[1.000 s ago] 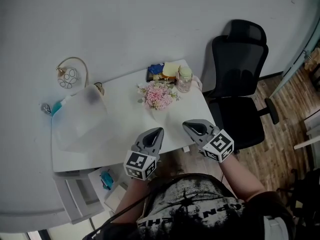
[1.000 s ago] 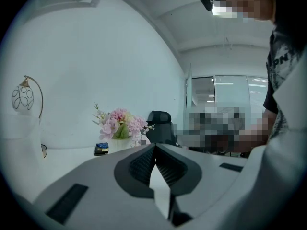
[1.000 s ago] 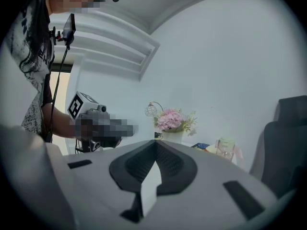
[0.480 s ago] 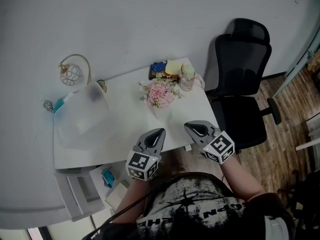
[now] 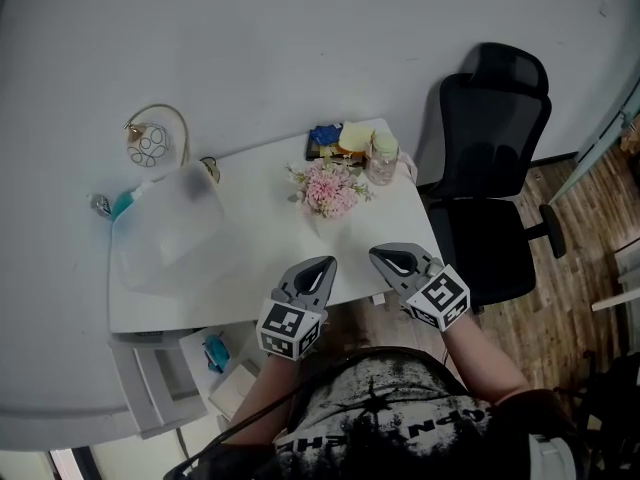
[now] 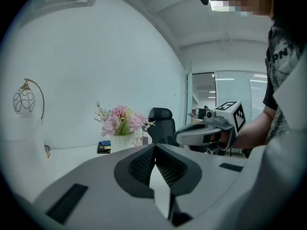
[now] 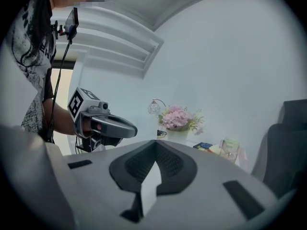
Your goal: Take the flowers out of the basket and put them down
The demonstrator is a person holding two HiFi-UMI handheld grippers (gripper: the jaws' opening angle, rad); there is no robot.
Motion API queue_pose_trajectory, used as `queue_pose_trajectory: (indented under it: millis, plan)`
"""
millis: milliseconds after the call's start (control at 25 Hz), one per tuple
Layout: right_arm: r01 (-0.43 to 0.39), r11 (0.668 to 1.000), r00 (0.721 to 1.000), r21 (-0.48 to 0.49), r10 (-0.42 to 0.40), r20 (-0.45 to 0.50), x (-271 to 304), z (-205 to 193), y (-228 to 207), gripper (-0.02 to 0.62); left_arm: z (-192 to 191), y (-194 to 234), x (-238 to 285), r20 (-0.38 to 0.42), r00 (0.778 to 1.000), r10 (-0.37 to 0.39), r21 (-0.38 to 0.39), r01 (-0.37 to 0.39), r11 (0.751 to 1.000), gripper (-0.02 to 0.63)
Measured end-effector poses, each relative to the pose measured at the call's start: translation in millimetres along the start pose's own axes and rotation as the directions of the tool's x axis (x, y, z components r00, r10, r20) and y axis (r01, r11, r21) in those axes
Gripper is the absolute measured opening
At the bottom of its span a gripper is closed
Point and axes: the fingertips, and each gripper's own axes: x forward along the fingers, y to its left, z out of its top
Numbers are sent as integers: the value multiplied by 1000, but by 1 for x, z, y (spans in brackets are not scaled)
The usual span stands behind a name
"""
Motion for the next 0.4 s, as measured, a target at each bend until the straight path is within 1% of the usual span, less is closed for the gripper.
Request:
queue_pose_trajectory:
  millis: [120,240,400]
  plan:
    - [-18,999,1000,26,18,7,3,1,3,15,-2,1,1,-1,1000,-1,-1,1,1000,12]
    - [-30,999,1000,23,30,6,5,2,5,15,-4,0,4,5,1000,-8,-23,8,1000,13]
    - [-34,999,999,26,34,-5,9,-5,3,15,-6,1,8,1,1000,-3,-22,3,1000,12]
